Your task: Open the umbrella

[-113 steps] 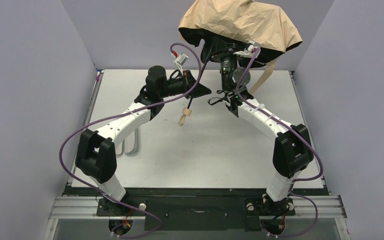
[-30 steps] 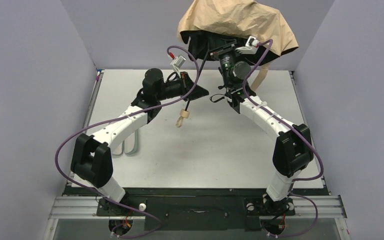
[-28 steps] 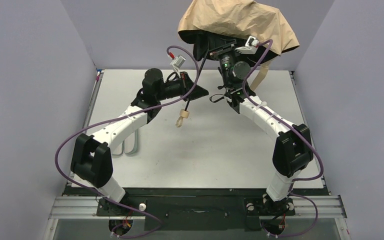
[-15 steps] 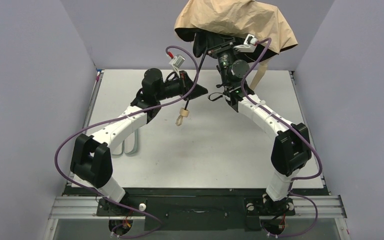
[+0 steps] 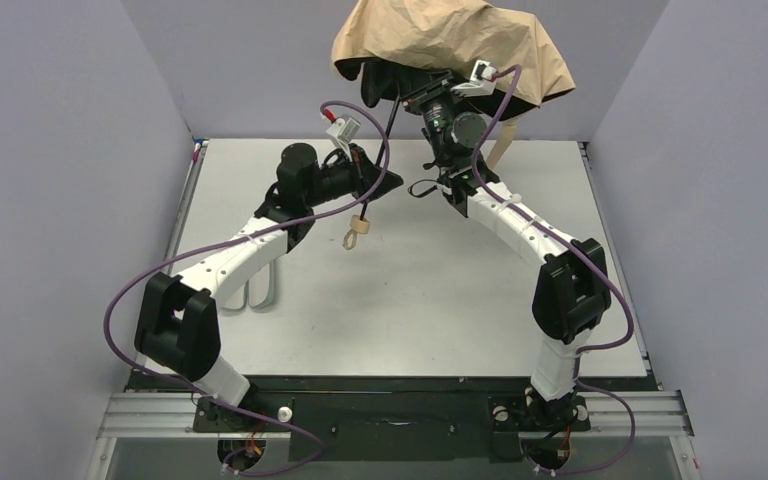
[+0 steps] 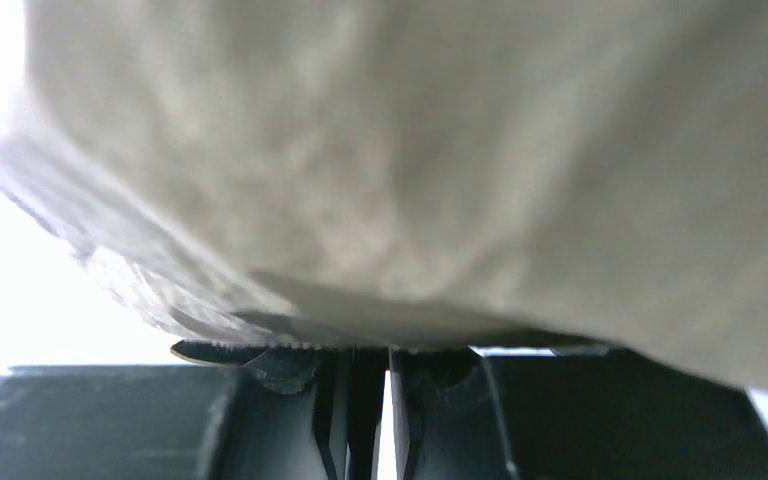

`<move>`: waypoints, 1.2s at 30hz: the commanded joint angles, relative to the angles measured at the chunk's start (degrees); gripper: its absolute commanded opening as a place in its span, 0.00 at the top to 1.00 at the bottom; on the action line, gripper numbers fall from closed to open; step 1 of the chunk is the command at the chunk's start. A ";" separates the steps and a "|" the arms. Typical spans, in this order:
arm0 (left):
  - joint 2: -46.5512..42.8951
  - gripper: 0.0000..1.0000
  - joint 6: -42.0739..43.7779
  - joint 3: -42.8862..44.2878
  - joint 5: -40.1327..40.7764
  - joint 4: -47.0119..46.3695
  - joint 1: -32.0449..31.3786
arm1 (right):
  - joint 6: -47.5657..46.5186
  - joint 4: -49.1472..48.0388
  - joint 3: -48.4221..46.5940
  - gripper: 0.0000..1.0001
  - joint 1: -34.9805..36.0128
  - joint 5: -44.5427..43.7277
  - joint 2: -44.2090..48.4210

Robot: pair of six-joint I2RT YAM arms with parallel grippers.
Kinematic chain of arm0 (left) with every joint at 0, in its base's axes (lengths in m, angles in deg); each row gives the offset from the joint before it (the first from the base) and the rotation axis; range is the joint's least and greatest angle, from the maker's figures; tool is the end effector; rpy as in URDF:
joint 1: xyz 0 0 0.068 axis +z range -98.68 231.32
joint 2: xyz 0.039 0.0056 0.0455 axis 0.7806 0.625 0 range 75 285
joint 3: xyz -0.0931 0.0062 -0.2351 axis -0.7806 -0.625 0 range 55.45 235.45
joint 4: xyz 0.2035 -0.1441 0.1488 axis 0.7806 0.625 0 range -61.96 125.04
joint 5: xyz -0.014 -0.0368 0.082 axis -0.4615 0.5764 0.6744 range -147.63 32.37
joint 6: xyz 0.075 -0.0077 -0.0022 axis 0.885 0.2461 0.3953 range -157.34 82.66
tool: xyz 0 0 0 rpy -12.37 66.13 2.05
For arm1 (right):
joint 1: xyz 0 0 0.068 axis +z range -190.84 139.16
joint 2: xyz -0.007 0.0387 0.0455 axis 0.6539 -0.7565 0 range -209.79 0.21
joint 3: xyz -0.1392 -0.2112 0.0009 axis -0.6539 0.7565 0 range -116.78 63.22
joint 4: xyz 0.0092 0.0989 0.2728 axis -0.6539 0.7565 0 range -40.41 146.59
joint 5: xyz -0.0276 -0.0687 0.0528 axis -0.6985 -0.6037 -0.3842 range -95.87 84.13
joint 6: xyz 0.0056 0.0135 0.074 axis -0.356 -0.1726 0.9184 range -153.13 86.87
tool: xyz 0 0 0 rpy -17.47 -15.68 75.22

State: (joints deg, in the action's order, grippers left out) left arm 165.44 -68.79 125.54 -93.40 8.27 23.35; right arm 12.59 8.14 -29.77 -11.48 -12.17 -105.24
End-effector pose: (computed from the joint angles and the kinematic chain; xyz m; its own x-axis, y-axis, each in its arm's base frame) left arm 0.3596 -0.2330 0.3161 -0.4754 -0.2268 -0.8500 0.7604 0.3800 -0.5267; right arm 0.4279 0.2327 0.4137 0.0060 0.8198 -0.5726 -0.5842 0.4676 0.6634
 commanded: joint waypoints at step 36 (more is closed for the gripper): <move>-0.19 1.00 18.10 -8.28 -17.87 16.96 -1.74 | -6.41 -13.26 -16.17 0.94 -13.72 -14.40 0.71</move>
State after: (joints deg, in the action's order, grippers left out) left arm 165.02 -60.15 122.65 -92.09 9.10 24.03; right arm 10.42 15.46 -35.17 -12.37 -8.72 -107.60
